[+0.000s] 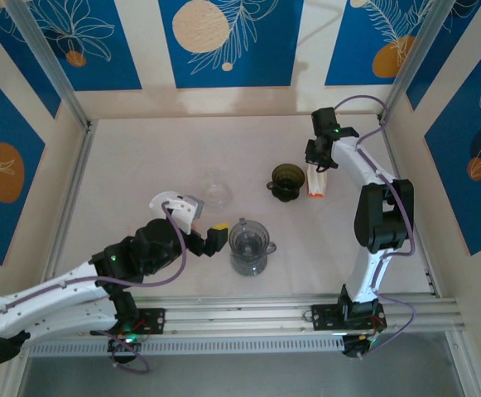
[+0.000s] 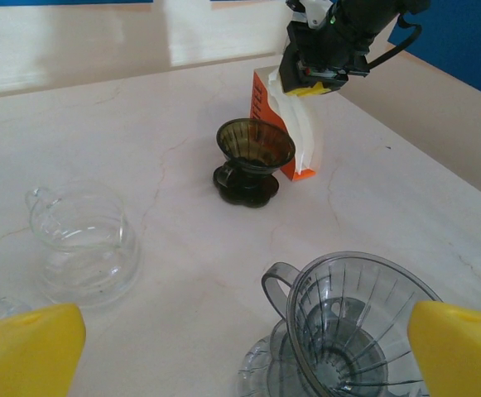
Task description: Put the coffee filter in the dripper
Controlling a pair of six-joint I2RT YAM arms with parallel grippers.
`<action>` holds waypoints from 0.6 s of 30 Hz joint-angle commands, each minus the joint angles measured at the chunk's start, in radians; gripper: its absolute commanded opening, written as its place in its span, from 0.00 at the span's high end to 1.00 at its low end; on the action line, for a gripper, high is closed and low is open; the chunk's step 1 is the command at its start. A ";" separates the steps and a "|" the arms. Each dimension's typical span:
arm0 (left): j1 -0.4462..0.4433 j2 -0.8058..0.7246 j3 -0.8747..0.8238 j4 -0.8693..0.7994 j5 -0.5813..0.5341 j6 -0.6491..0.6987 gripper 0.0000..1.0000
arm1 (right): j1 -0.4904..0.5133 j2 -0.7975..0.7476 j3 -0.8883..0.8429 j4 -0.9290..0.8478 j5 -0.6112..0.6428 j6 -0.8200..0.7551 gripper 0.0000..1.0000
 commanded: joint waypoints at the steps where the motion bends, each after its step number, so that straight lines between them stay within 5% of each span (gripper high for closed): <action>1: 0.003 0.001 0.011 0.020 -0.004 0.021 0.00 | -0.002 0.025 0.033 0.005 -0.014 -0.002 0.79; 18: 0.002 0.001 0.003 0.024 -0.005 0.019 0.00 | 0.020 -0.049 0.023 -0.006 0.034 -0.007 1.00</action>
